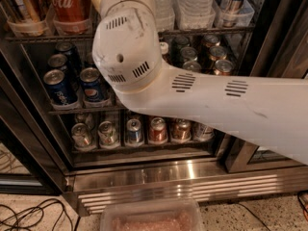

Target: Pick green can from top shelf of fridge

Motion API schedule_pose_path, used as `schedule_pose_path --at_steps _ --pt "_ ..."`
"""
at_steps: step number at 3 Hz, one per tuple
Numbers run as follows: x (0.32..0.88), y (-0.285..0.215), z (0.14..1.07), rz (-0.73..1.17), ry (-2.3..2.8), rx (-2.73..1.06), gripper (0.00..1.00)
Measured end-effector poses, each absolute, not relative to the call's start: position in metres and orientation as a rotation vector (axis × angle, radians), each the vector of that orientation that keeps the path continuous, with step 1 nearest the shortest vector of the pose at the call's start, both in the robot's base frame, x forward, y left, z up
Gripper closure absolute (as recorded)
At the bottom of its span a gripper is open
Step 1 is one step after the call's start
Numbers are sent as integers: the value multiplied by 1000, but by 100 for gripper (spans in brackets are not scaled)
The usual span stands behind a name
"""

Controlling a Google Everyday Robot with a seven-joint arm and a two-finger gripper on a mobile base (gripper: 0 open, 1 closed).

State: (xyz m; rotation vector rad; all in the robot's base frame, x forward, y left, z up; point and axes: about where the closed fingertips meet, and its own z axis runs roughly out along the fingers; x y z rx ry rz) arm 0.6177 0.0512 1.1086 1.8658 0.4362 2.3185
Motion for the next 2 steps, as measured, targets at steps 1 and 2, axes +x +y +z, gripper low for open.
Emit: schedule_pose_path --at_steps 1,2 --pt "613 50 1109 2314 425 1867 56" --pt "612 53 1108 2314 425 1868 54"
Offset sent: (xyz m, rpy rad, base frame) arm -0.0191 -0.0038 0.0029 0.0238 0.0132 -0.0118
